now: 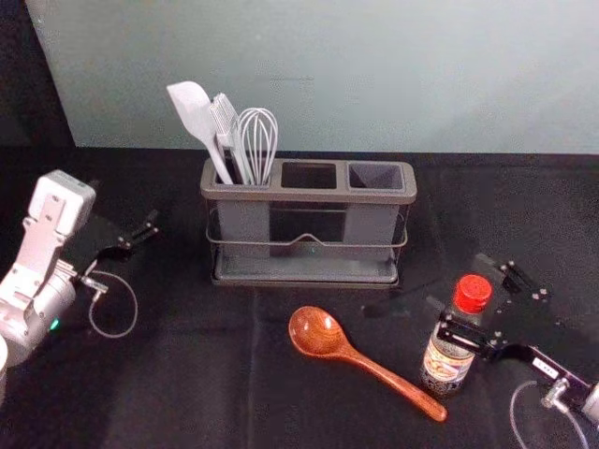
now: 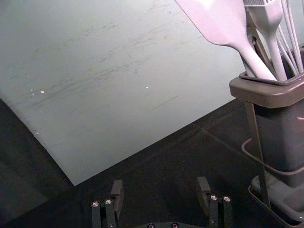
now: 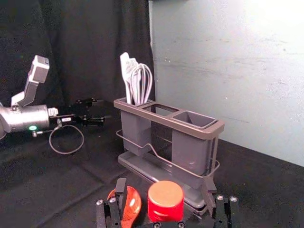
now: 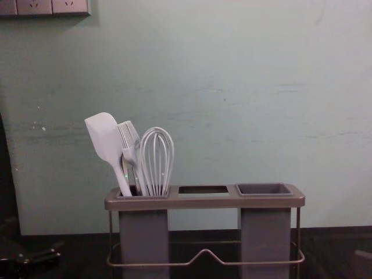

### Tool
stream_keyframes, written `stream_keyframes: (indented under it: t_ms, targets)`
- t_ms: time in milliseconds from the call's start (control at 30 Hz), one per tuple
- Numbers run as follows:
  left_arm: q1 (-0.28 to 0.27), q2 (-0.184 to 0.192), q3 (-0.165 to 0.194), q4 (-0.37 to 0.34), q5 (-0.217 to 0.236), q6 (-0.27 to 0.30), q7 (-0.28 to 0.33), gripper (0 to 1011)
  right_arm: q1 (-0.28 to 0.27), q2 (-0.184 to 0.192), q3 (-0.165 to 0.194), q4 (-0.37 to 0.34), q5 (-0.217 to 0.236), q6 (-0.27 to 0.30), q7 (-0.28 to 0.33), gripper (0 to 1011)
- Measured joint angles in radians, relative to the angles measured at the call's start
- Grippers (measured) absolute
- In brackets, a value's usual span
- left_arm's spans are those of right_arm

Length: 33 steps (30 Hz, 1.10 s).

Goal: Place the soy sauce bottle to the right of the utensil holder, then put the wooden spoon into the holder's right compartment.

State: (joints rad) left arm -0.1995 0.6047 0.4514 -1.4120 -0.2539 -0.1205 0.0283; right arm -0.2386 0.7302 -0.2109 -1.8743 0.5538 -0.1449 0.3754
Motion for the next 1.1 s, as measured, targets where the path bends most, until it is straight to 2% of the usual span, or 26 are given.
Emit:
stream_keyframes:
  t_ms: [267, 533, 700, 733, 833, 1100]
  targets:
    - [0.000, 0.000, 0.000, 0.000, 0.000, 0.000, 0.000, 1005, -0.003, -0.025, 0.003, 0.003, -0.015, 0.006, 0.006, 1002]
    - [0.000, 0.000, 0.000, 0.000, 0.000, 0.000, 0.000, 1005, -0.024, -0.042, 0.025, -0.006, -0.026, 0.006, 0.011, 862]
    - [0.000, 0.000, 0.000, 0.000, 0.000, 0.000, 0.000, 1005, -0.036, -0.052, 0.039, -0.011, -0.030, 0.007, 0.011, 707]
    - [0.000, 0.000, 0.000, 0.000, 0.000, 0.000, 0.000, 1005, -0.041, -0.057, 0.046, -0.016, -0.034, 0.013, 0.011, 381]
    - [0.000, 0.000, 0.000, 0.000, 0.000, 0.000, 0.000, 1005, -0.050, -0.058, 0.055, -0.023, -0.034, 0.014, 0.011, 382]
    - [0.000, 0.000, 0.000, 0.000, 0.000, 0.000, 0.000, 1005, -0.082, -0.053, 0.117, -0.067, -0.025, 0.019, 0.010, 381]
